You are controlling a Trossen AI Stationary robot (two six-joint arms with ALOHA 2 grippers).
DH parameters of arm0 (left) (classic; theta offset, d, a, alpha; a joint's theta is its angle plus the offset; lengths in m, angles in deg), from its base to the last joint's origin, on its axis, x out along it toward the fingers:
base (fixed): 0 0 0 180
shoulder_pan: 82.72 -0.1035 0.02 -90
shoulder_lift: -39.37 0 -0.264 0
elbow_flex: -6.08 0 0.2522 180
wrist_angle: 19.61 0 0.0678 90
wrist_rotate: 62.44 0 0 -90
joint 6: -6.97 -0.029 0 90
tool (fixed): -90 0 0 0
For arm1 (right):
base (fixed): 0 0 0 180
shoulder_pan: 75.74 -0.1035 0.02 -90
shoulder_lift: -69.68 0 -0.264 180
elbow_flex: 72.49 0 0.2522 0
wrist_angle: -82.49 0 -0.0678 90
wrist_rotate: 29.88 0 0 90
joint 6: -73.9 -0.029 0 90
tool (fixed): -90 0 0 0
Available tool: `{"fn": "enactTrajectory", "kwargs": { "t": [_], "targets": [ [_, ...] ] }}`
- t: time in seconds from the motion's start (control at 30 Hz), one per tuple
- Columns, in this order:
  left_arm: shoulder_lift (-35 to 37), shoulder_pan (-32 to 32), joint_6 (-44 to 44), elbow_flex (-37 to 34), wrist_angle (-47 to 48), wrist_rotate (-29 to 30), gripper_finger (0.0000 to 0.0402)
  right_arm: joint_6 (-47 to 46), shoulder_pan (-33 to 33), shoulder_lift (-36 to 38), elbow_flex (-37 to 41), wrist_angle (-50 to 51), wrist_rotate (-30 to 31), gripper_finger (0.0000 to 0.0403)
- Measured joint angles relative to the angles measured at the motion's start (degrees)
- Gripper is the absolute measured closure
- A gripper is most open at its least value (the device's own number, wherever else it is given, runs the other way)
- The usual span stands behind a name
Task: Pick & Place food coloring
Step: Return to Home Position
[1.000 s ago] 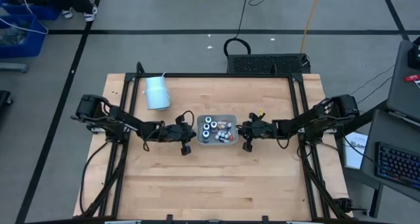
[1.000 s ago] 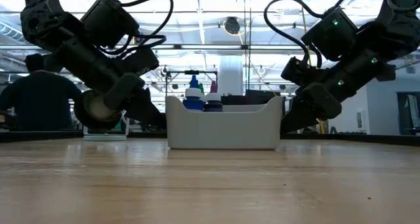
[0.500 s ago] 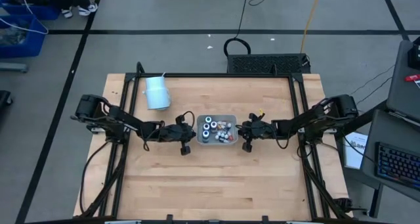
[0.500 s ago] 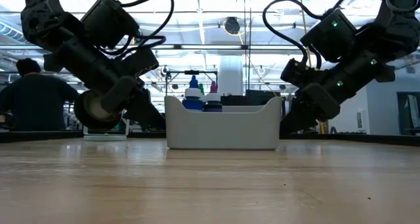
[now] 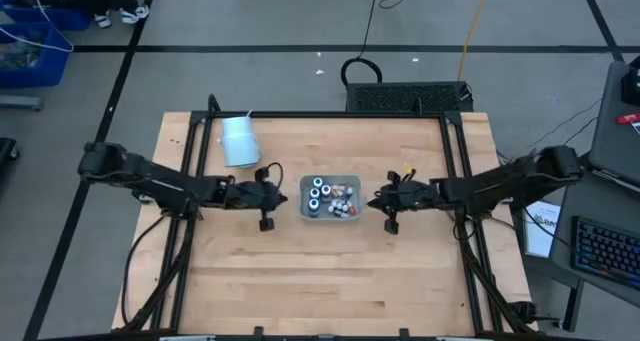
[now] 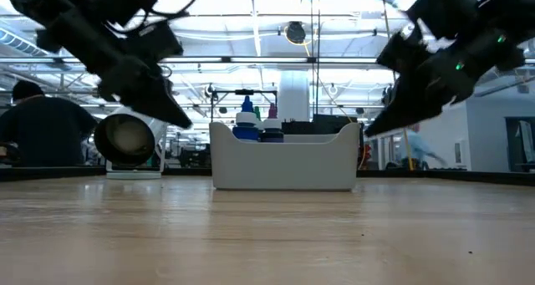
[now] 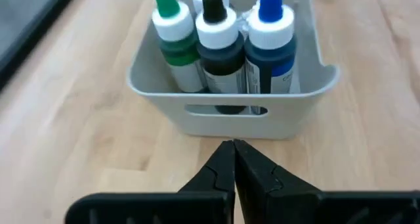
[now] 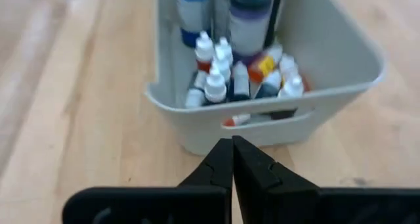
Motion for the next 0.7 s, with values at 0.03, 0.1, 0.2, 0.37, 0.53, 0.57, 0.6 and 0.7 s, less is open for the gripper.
{"fn": "enactTrajectory", "kwargs": {
  "t": [0.03,0.1,0.2,0.37,0.53,0.57,0.6,0.7],
  "targets": [
    [2.08,0.00,-1.13,0.00,2.08,-0.16,0.0393,1.26,-0.20,2.17,0.01,1.46,0.00,0.0403],
    [6.48,0.00,-4.18,-0.04,6.16,-2.12,0.0397,4.05,-0.45,6.64,0.28,3.54,-1.25,0.0403],
    [12.51,0.01,-8.50,-0.05,9.01,-5.82,0.0396,7.32,-0.41,13.81,3.12,1.51,-4.68,0.0403],
    [20.97,-0.55,-13.02,-0.67,8.64,-9.62,0.0398,7.75,-0.41,25.39,11.43,-5.39,-6.20,0.0403],
    [27.87,-3.03,-12.94,-4.94,4.47,-13.61,0.0399,5.40,-0.41,37.51,17.75,-5.31,-5.50,0.0403],
    [29.05,-3.83,-12.61,-6.19,3.45,-14.06,0.0398,5.36,-0.41,39.82,18.69,-5.03,-5.47,0.0403],
    [30.27,-4.57,-12.18,-7.69,2.67,-14.49,0.0399,5.48,-0.41,41.81,19.52,-5.11,-5.45,0.0403],
    [33.49,-7.33,-10.76,-11.77,0.13,-17.04,0.0399,6.47,-0.41,48.67,20.54,-3.64,-5.41,0.0403]
  ]
}}
